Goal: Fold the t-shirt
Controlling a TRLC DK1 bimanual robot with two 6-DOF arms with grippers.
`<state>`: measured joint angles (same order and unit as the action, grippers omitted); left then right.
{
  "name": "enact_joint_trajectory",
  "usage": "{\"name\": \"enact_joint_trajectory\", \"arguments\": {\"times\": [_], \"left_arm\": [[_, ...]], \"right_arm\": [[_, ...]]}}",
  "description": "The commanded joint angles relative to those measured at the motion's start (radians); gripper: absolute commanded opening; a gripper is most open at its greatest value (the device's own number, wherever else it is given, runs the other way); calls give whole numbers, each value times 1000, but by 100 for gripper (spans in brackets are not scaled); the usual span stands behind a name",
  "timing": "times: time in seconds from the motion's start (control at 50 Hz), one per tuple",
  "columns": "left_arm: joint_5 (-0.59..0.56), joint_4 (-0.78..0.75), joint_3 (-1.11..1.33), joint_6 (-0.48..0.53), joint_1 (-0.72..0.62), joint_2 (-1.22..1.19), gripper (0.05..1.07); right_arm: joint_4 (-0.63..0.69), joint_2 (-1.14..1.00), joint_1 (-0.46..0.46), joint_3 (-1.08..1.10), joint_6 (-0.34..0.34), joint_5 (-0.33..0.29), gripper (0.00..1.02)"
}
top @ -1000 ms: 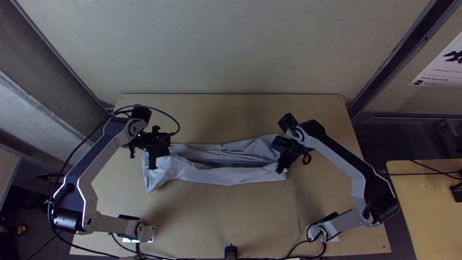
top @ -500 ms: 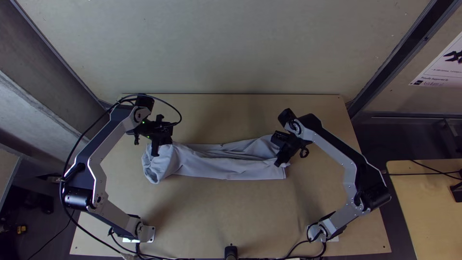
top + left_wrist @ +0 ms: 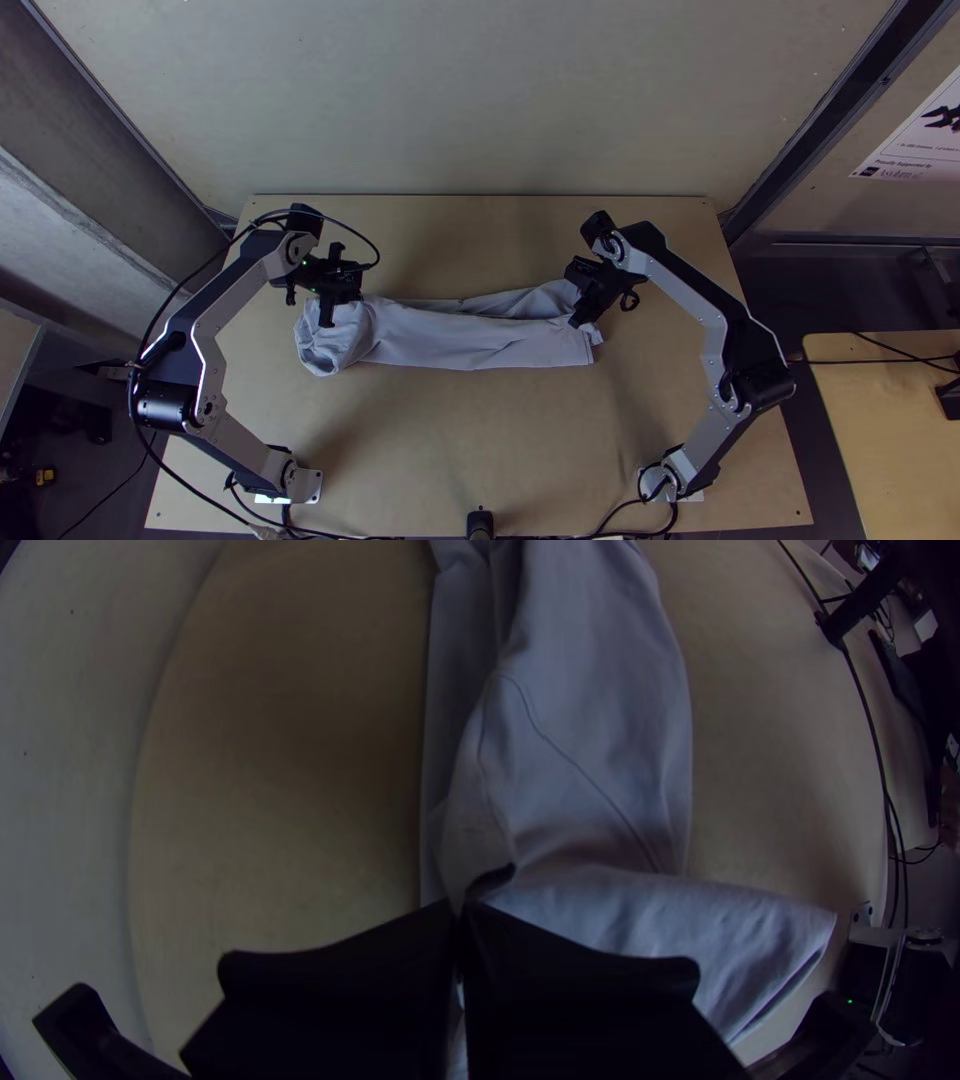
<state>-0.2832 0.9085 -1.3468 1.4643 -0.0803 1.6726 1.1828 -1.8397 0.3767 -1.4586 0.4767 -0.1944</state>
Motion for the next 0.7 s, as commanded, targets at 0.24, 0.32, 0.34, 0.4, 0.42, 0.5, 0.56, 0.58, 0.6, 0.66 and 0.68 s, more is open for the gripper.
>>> {"name": "enact_joint_trajectory", "arguments": {"times": [0.24,0.32,0.34,0.4,0.42,0.5,0.56,0.58,0.6,0.66,0.68], "left_arm": [[6,-74,54,10,34,45,9],[6,-76,74,-15,31,36,17],[6,-76,78,-21,30,35,23],[6,-80,89,-35,30,29,44],[6,-85,94,-45,28,27,49],[6,-95,101,-81,27,22,72],[6,-95,101,-108,27,22,89],[6,-95,103,-114,27,22,94],[6,-97,104,-121,27,21,99],[6,-103,106,-134,30,15,103],[6,-106,107,-137,31,13,103]], "right_arm": [[-60,-75,-21,-28,5,49,2],[-77,-84,-21,-36,-1,50,3],[-80,-89,-21,-37,-1,50,3],[-83,-96,-21,-43,-7,52,11],[-83,-98,-22,-45,-10,50,15],[-83,-98,-25,-49,-26,50,34],[-83,-96,-28,-54,-44,50,50],[-83,-93,-28,-54,-50,50,54],[-83,-92,-28,-55,-53,50,57],[-83,-84,-28,-55,-62,50,65],[-83,-82,-28,-54,-66,50,68]]}}
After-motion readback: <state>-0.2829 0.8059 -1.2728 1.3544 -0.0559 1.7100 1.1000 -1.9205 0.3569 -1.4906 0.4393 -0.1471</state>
